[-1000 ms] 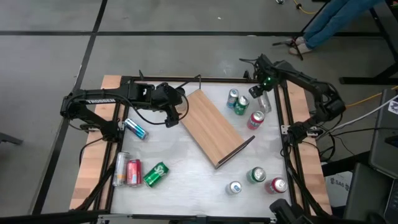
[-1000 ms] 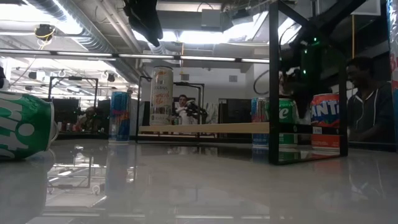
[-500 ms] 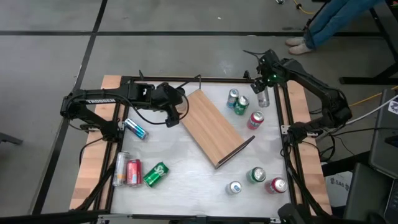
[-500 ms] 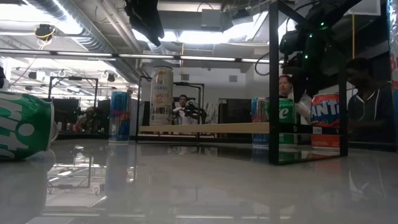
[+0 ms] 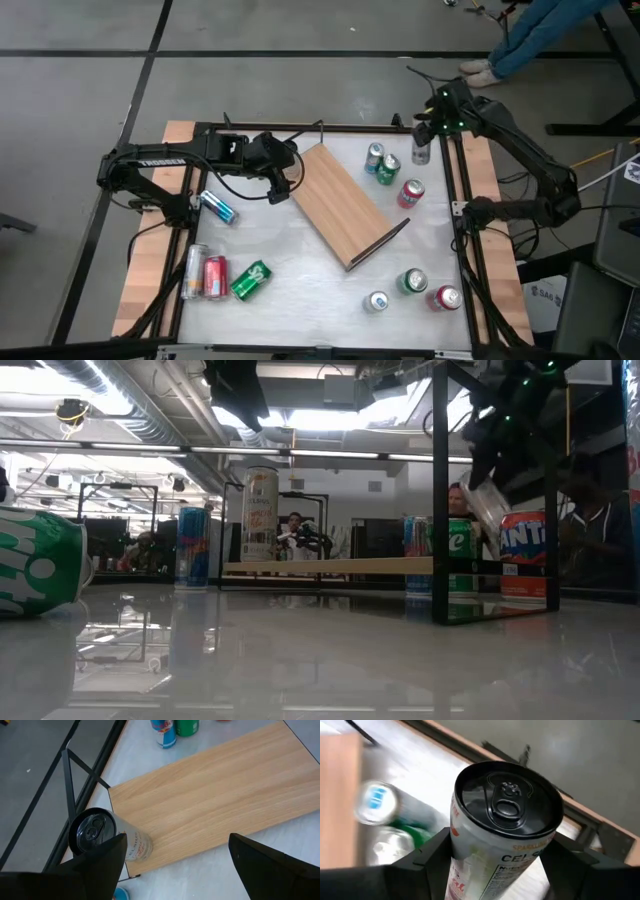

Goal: Place canned beverage on shelf
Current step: Put the top white yellow soda can on the shelf aligned with the other white yellow soda can

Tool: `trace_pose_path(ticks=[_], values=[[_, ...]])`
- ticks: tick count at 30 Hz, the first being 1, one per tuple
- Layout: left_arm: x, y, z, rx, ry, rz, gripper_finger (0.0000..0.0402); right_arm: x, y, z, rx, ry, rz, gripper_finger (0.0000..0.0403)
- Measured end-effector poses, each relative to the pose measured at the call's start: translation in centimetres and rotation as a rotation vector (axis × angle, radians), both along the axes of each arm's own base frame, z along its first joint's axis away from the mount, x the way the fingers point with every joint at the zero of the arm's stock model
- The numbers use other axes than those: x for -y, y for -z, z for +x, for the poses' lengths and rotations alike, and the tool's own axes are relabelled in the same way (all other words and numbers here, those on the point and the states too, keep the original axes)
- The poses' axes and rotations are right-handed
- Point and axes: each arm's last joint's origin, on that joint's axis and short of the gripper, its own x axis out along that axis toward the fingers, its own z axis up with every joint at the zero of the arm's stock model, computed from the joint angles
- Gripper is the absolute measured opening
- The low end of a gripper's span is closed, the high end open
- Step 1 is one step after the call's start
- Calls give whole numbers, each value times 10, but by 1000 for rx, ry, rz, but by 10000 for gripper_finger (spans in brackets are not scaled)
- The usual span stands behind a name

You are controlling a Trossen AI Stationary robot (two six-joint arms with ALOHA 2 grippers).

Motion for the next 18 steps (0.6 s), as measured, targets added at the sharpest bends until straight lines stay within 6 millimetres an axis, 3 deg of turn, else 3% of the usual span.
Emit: trace_pose_path(ticks=[18], values=[[0, 0, 0, 1, 0, 1, 339, -43, -56, -18, 424, -240, -215, 246]])
